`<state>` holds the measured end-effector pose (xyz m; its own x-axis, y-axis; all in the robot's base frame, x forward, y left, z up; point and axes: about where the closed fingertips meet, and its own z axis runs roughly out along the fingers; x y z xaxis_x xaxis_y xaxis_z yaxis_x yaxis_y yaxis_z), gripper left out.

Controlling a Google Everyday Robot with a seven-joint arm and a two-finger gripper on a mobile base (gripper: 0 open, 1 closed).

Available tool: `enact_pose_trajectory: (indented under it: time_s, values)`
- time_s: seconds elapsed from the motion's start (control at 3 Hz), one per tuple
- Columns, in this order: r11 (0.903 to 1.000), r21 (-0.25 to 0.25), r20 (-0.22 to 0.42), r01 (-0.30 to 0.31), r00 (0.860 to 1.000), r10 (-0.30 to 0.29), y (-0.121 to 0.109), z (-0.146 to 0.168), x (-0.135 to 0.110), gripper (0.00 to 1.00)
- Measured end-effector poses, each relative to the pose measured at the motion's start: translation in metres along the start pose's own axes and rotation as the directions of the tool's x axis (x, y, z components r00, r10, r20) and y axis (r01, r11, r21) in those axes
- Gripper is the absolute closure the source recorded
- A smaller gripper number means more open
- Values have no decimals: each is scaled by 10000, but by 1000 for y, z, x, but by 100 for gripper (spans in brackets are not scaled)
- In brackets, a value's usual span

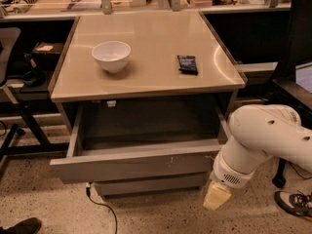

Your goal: Close top drawer

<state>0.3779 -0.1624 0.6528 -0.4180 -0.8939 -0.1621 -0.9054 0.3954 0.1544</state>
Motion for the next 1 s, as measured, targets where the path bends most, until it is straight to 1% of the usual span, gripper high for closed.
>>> enact_pose_trajectory:
  time_s: [0.33,0.67,1.0]
  values:
    - [10000,0,0,0,10000,0,0,0,0,64]
    - [9998,191,75,50,10000,-51,-7,-2,-6,89]
    - [9975,697,193,118,9997,-132,-20,-6,-20,100]
